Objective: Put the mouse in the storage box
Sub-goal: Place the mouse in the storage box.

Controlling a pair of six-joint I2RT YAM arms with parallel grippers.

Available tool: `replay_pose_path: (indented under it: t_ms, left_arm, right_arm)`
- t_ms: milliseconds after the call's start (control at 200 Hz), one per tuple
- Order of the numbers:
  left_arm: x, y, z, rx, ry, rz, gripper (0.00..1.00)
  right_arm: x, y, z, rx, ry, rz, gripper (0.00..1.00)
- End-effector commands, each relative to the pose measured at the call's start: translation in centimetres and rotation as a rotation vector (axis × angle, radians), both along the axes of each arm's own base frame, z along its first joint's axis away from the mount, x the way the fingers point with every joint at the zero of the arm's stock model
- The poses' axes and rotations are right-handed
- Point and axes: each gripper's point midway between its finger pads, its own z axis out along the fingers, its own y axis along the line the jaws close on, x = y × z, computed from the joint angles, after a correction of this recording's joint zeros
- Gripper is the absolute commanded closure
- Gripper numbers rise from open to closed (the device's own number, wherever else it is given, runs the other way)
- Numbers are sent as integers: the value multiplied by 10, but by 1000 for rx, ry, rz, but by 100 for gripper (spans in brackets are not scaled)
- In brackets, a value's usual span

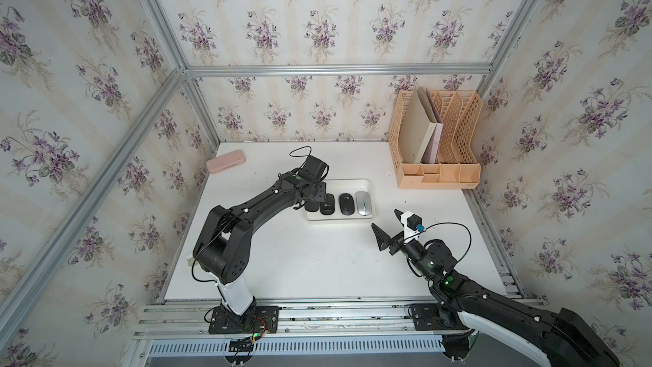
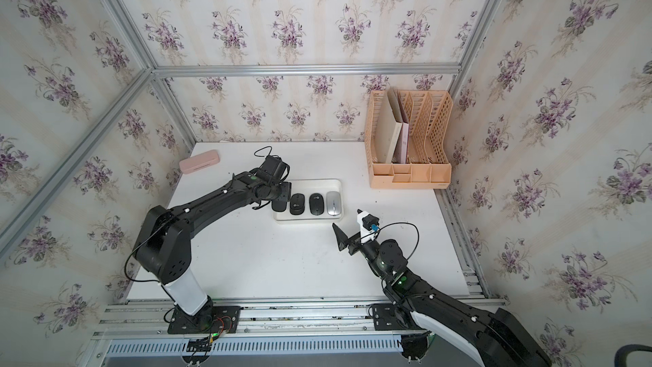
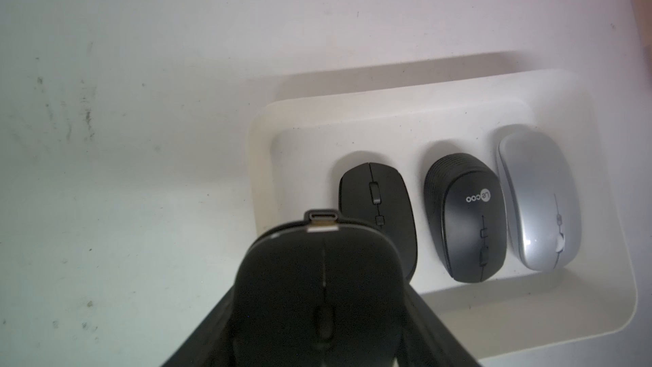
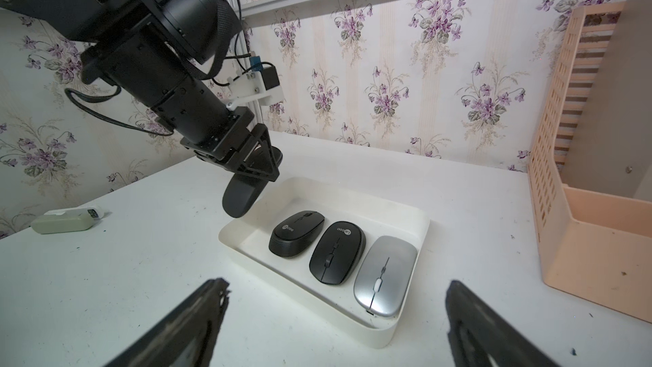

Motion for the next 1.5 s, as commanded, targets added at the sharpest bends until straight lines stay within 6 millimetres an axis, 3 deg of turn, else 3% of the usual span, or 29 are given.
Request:
replay_pose_path:
  t_ms: [0,205,589,869,1069,1249,1404,1494]
  left_arm:
    - [15,-8,-3,-4,-21,-7,35]
    - [18,-6,-28,54,34,8,36]
    - [11,-1,-52,144,69,26,34]
    - [12,-3,-51,132,67,26,25]
    - [11,-3,-22,112,25,9,22]
    - [1,0,50,61,-174,-58,17]
    - [-27,29,101,69,-456,-116,8]
    - [-44,52,99,150,-521,-128,4]
  right_arm:
    - [1,-2,4,3,-14,-15,0]
    - [0,-3,6,8,-20,-14,0]
    - [0,-2,7,13,-21,-9,0]
    - [0,-2,5,10,-18,-11,0]
    - [1,-3,5,5,-18,-17,0]
    - [2,-7,6,-1,-25,-41,0]
    - [5,-16,7,-3,-37,-90,0]
    - [8,-26,7,1,-38,-149,0]
